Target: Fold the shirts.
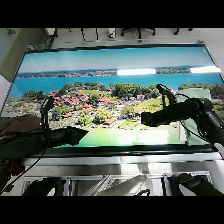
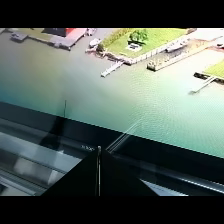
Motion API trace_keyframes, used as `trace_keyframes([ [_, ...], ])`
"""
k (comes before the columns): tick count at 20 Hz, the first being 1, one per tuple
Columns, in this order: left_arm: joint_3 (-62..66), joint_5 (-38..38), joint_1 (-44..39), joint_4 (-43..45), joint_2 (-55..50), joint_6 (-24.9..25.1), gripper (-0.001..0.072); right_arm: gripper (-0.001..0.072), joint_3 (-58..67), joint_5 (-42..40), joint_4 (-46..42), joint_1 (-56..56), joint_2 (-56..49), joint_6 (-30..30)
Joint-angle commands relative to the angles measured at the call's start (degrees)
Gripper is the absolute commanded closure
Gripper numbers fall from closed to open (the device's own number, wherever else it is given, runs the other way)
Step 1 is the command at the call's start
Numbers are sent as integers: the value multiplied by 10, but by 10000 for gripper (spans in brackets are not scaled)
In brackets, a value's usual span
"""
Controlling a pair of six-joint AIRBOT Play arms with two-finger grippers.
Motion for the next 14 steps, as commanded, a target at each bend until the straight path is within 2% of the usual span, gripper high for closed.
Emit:
trace_keyframes([
  [1,-1,-4,0,1,3,-1,690,690,0,-1,0,0,0,0],
  [3,4,-7,14,36,3,-1,690,691,0,-1,0,0,0,0],
  [6,34,-3,83,209,1,-1,674,690,0,-1,0,0,0,0],
  [7,47,-4,116,270,-7,-1,367,690,0,-1,0,0,0,0],
  [8,59,-5,151,326,-23,-1,5,690,0,-1,0,0,0,0],
  [11,88,4,271,427,-104,0,3,690,0,-1,0,0,0,0],
  [14,96,0,369,433,-203,0,3,690,0,-1,0,0,0,0],
])
